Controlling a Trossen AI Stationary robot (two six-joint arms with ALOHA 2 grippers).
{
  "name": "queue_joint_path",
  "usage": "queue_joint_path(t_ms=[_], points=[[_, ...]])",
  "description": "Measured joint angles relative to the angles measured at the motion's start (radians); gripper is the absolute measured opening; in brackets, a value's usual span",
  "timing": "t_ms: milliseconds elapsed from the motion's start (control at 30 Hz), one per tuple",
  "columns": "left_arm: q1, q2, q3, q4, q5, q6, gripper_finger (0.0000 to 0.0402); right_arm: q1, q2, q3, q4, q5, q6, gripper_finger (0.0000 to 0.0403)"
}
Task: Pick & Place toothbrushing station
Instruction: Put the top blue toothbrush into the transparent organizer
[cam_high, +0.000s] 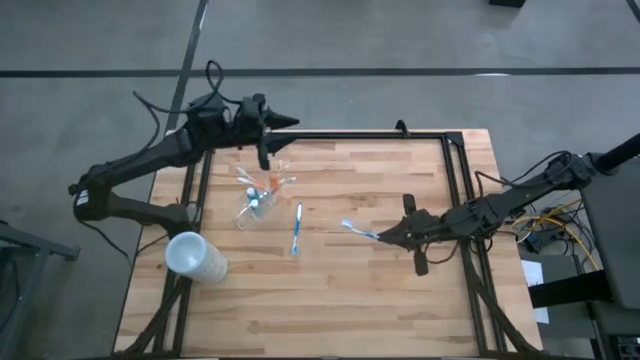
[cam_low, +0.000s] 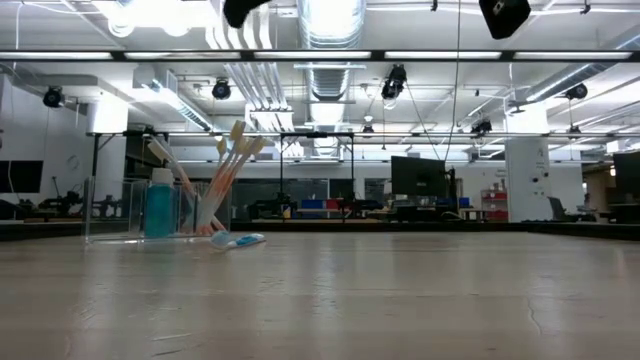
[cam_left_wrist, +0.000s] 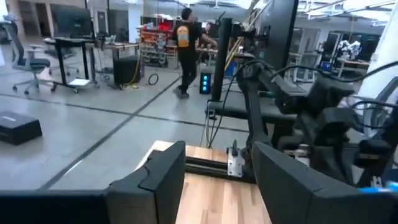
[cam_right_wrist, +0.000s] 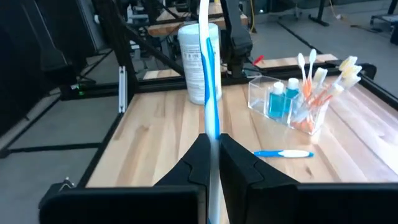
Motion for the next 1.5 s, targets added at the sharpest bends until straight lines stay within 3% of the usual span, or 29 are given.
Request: queue_joint_path(t_ms=[133,233,300,433,500,733,1300,1500], points=[[-0.014,0.061,0.0,0.013,0.006,-0.037,0.0191,0.0,0.016,0.0,0.046,0.009,-0.063,0.0013],[-0.037,0.112,0.0,0.025,0.075,-0.147,0.0191,0.0,0.02,0.0,0.089,0.087,-0.144,0.0013],[-0.056,0.149,0.0,0.081,0.094,-0.157,0.0191,0.0,0.017,0.0,0.114,0.181,-0.197,0.0013],[-0.097,0.202,0.0,0.19,0.106,-0.092,0.0191,-0.01,0.015,0.0,0.152,0.473,-0.231,0.0013],[-0.113,0.236,0.0,0.284,0.107,-0.079,0.0191,-0.029,0.018,0.0,0.164,0.526,-0.238,0.0013],[-0.154,0.381,0.0,0.68,0.106,-0.088,0.0191,-0.093,0.072,0.007,0.233,0.523,-0.266,0.0013],[-0.154,0.423,-0.001,0.7,0.071,-0.155,0.0191,-0.173,0.249,0.115,0.23,0.53,-0.353,0.0013],[-0.154,0.422,-0.001,0.7,0.071,-0.156,0.0191,-0.171,0.253,0.127,0.229,0.531,-0.374,0.0013]])
